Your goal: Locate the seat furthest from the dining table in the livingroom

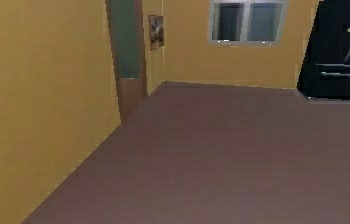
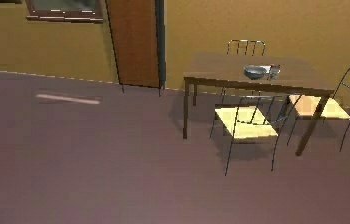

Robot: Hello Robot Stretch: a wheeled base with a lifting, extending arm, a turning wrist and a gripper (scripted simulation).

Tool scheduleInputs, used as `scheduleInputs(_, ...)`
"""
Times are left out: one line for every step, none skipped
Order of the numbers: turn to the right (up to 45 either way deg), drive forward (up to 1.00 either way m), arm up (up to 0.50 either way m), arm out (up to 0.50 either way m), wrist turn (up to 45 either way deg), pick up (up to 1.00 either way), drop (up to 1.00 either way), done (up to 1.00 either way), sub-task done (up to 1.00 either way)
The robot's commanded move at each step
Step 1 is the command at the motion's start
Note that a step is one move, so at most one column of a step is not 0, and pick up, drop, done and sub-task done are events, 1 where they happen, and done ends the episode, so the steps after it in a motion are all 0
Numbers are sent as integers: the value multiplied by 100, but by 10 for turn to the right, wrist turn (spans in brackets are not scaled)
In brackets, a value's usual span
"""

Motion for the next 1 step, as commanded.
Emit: scheduleInputs(-30, 0, 0, 0, 0, 0, 0, 0, 0)
